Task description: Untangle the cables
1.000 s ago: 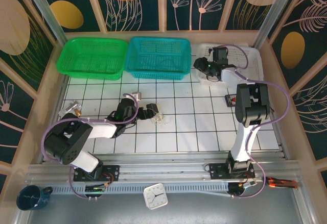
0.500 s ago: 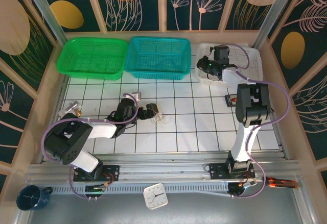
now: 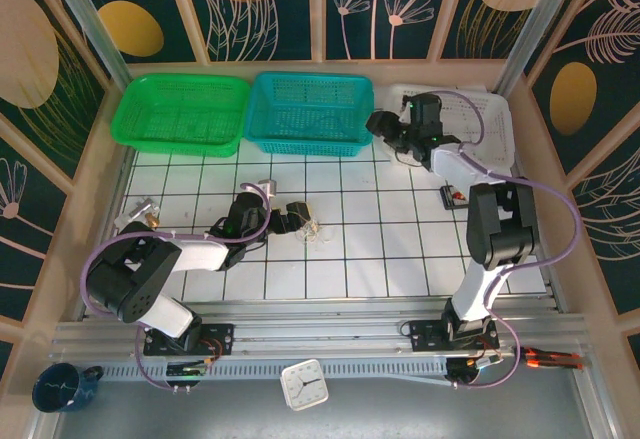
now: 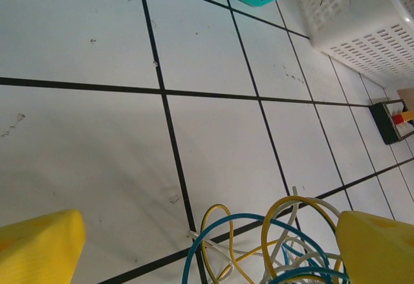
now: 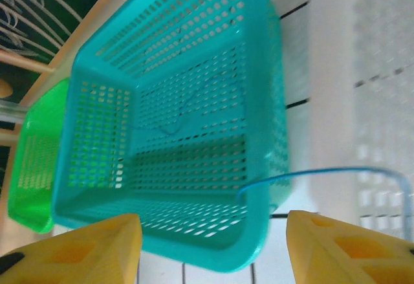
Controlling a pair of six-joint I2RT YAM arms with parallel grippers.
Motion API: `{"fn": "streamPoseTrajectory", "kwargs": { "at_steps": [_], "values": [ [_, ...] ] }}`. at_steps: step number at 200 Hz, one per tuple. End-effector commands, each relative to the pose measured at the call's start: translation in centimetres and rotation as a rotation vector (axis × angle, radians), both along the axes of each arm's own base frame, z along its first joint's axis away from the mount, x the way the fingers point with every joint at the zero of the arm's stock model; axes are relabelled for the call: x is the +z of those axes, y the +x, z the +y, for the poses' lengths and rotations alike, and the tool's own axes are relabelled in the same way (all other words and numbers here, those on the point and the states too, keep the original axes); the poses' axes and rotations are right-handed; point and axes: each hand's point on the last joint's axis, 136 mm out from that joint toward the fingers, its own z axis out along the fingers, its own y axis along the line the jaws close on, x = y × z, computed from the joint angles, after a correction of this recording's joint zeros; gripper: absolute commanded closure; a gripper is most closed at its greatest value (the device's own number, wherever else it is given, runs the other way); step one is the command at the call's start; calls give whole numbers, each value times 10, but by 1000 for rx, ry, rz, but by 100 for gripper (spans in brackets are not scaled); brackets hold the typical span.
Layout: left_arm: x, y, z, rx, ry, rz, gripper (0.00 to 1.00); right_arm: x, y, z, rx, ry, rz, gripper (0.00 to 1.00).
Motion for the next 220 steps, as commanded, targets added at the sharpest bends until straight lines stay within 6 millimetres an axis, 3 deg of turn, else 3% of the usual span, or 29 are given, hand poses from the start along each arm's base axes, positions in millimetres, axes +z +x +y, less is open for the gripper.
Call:
{"fn": "streamPoseTrajectory", "kwargs": {
  "at_steps": [1,32,78,97,164,203,220],
  "values": [
    [12,6,-5,-5,-40,-31,1,1,-5,13,-18,86,18,38],
    [13,5,-5,-3,-40,-32,1,-18,-7,13,-45,101,65,37],
    [14,4,-3,0,-41,-34,1,-33,6,-25,-169,46,87,37],
    [14,4,-3,0,-42,-33,1,-36,10,-32,-199,38,105,37],
    [11,2,-2,2,-46,-30,1,-25,28,-2,-190,100,83,37],
    [11,2,-2,3,-49,-31,1,-36,41,-11,-337,160,93,41],
    [9,1,-2,1,-46,-28,1,-30,48,-14,-379,214,46,45]
  ]
}}
